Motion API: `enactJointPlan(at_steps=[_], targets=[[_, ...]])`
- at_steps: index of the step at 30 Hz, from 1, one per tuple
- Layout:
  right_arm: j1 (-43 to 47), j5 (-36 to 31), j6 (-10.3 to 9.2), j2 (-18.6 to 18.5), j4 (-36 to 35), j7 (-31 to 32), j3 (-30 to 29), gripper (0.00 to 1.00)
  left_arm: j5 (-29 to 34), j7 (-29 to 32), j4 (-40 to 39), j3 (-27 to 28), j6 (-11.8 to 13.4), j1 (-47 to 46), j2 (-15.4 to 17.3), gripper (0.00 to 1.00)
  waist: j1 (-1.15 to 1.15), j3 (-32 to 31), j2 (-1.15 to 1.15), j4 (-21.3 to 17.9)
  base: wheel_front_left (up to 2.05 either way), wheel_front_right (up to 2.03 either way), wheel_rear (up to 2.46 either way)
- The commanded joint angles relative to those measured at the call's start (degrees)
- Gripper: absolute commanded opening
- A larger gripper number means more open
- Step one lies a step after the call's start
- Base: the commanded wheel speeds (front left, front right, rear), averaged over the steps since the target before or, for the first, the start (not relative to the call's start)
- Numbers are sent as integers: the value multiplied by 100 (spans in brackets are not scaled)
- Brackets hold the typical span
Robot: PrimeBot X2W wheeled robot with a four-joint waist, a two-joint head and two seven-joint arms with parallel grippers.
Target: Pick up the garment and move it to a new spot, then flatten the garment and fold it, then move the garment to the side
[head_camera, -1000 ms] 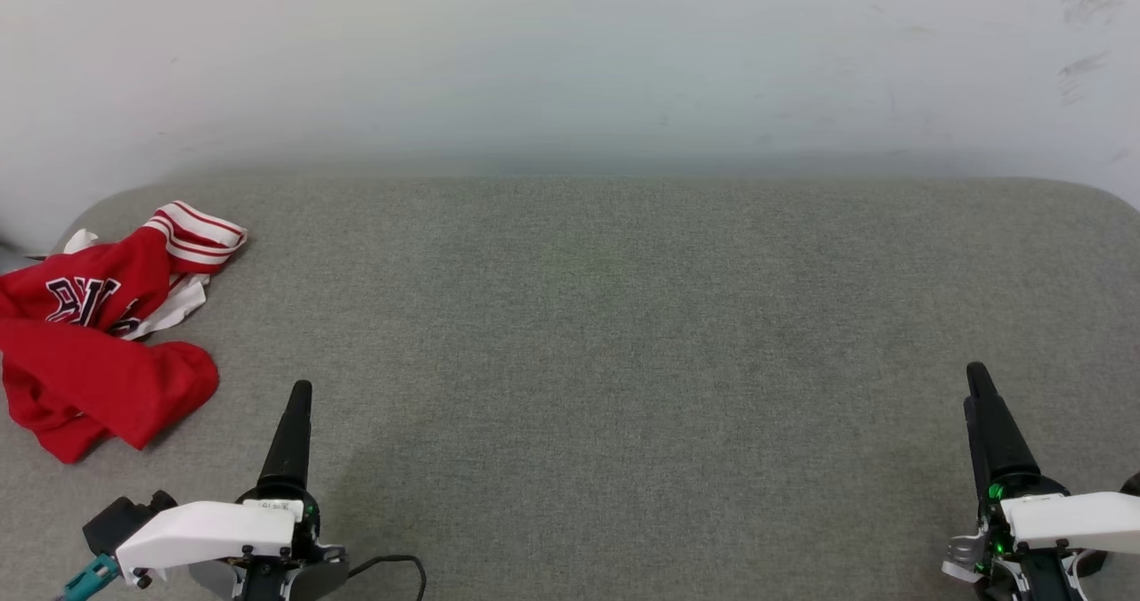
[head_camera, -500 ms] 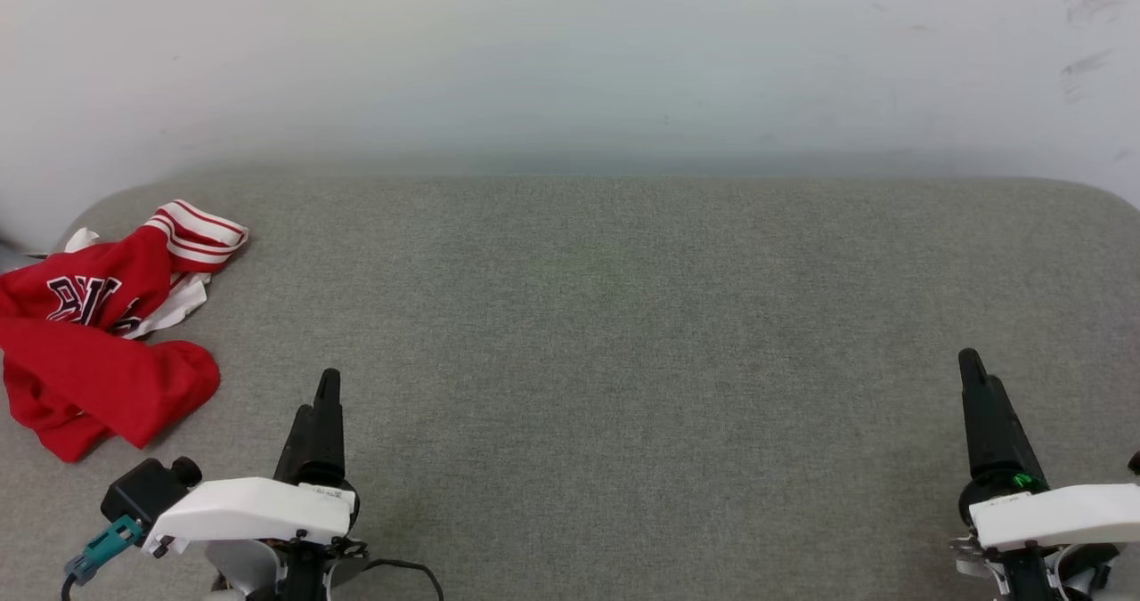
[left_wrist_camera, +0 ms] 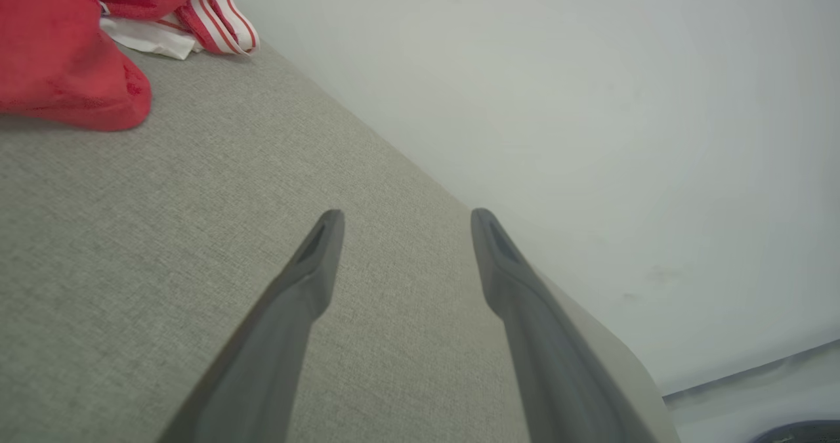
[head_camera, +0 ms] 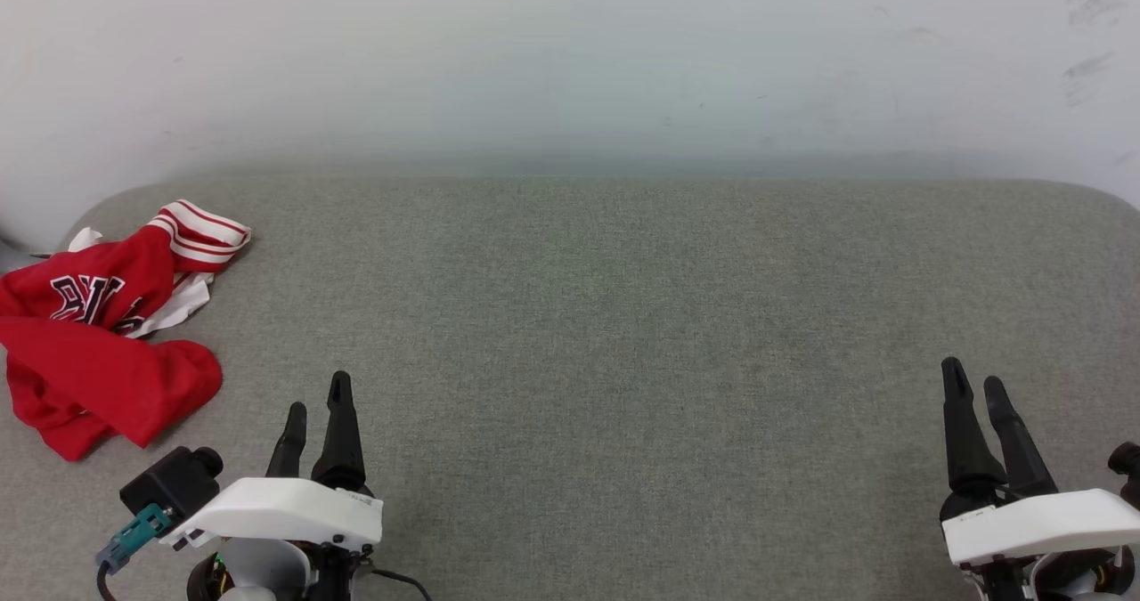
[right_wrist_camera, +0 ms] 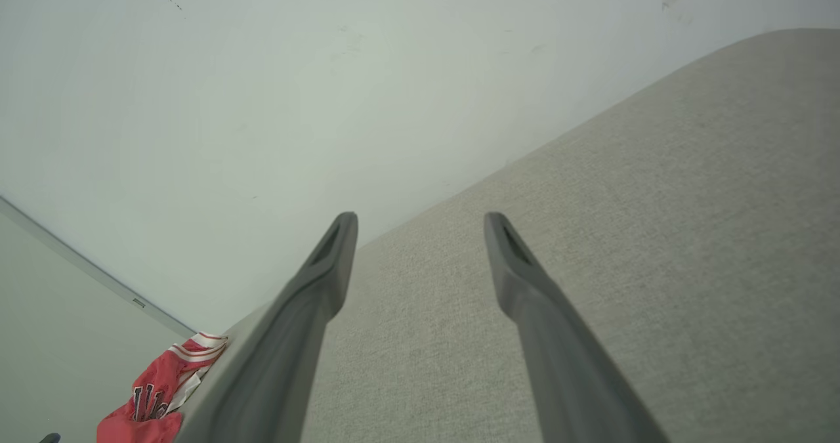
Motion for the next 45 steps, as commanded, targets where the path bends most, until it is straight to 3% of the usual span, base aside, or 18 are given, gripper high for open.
enactJointPlan(at_steps=[1, 29, 45], targets=[[-2, -211, 1, -2, -88, -64, -3, 100, 232, -67, -87, -46, 36, -7, 16, 100, 0, -1, 0, 1, 0, 0, 0], [169, -2105, 0, 1, -175, -500, -28, 100, 2043, -496, -120, -410, 403, 95, 72, 100, 0, -44, 0, 24, 0, 0, 0], [265, -2940, 0, 4, -221, -702, -29, 100, 2833, -710, -65, -489, 457, 180, 48, 100, 0, -78, 0, 50, 0, 0, 0]])
